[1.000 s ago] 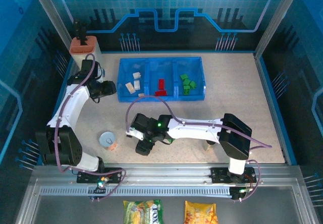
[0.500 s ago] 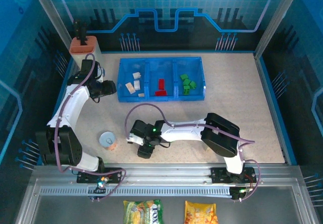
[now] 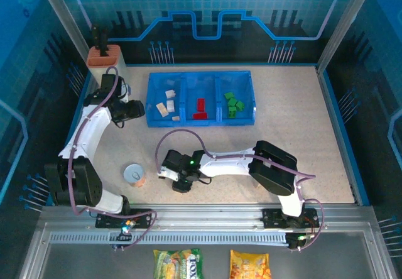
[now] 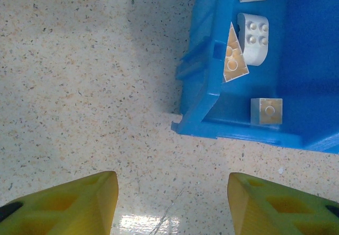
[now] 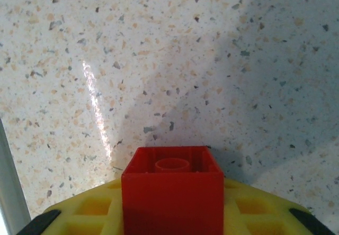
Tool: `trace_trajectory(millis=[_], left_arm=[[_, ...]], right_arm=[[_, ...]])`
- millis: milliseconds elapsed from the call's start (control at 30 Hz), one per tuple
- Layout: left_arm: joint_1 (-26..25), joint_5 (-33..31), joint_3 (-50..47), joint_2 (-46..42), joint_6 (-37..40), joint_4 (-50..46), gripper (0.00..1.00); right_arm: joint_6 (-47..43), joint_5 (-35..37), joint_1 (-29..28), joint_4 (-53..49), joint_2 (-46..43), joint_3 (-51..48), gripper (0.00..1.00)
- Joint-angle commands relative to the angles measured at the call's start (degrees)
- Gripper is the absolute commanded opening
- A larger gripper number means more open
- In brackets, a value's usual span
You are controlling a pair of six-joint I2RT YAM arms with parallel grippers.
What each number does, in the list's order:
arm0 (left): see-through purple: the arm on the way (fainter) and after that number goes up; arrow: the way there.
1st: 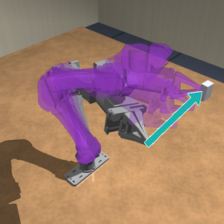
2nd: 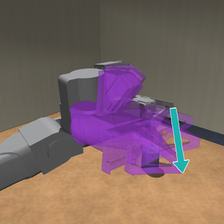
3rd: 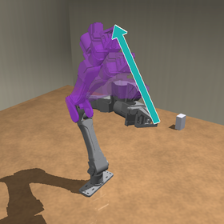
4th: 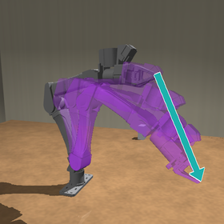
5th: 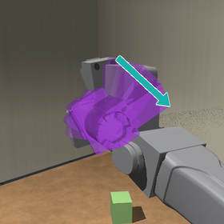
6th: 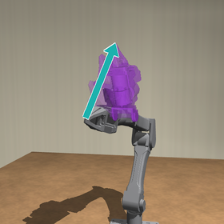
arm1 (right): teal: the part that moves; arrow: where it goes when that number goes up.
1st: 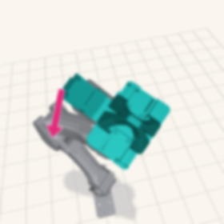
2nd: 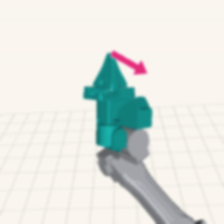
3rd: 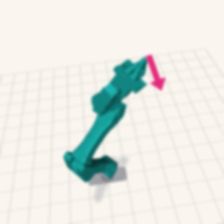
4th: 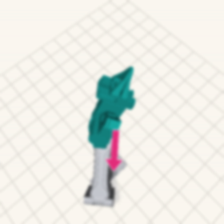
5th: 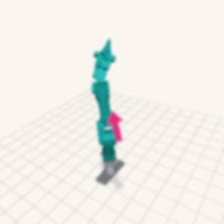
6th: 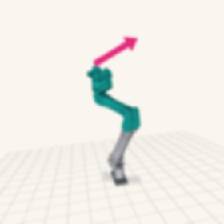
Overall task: Sort the legos into containers by color
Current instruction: Pick up the lego from the bottom-center of the table.
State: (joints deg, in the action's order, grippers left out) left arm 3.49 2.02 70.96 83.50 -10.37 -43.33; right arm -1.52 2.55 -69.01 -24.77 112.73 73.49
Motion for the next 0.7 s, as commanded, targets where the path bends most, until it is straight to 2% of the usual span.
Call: trace_trajectory(millis=[0,400,667], left_arm=[[0.47,1.25,-1.00,-0.73,0.35,0.17,0.58],[0.47,1.97,-1.09,-0.80,0.35,0.50,0.58],[0.47,2.29,-1.20,-1.05,0.33,0.70,0.57]], right_arm=[[0.56,-0.26,-0.77,-1.24,-1.36,0.64,0.28],[9.59,1.82,0.90,-2.93,-7.71,1.23,0.25],[19.38,5.42,4.77,-9.56,-9.00,7.05,0.20]])
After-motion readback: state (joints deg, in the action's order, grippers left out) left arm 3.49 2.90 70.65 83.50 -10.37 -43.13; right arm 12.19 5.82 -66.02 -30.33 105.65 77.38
